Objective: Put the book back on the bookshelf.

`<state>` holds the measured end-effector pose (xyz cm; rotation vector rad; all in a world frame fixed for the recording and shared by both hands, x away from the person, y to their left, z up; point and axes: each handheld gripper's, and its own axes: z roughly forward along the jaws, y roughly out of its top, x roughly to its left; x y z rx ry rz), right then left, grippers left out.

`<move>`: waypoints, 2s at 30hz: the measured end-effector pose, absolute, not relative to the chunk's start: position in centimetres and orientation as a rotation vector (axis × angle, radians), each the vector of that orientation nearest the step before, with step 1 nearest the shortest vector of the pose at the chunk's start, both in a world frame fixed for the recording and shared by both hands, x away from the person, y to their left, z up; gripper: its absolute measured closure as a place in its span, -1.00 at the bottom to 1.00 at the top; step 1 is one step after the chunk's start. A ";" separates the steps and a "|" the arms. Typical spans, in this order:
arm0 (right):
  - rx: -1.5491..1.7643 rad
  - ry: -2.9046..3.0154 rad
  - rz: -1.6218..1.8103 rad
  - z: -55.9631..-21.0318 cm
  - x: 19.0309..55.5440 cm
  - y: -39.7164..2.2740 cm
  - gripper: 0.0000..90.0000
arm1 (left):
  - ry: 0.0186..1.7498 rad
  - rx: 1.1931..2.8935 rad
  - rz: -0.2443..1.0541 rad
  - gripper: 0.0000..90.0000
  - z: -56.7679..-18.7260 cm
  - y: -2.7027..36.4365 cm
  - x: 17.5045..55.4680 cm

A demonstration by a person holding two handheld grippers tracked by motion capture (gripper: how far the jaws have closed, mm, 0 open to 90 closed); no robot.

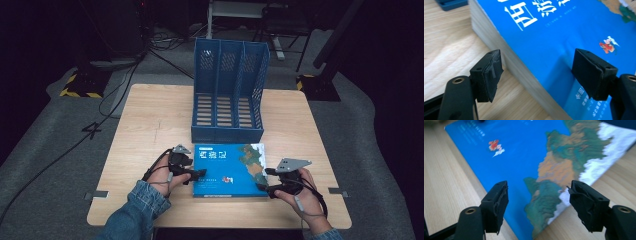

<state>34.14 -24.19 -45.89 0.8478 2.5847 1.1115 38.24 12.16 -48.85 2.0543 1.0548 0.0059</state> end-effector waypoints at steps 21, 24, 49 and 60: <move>0.784 2.631 1.012 -46.6 33.9 -23.0 -0.37 | 0.892 2.086 0.171 -0.05 -46.2 12.4 37.0; 0.783 2.629 1.011 -46.6 33.9 -23.0 -0.38 | 0.859 2.096 0.190 0.02 -46.0 12.3 36.9; 0.773 2.603 1.055 -46.9 33.8 -23.0 -0.43 | 0.863 2.004 0.134 0.13 -48.9 12.2 38.1; 0.776 2.601 1.047 -46.9 33.9 -22.7 -0.46 | 0.862 1.944 0.052 0.81 -47.6 12.7 37.6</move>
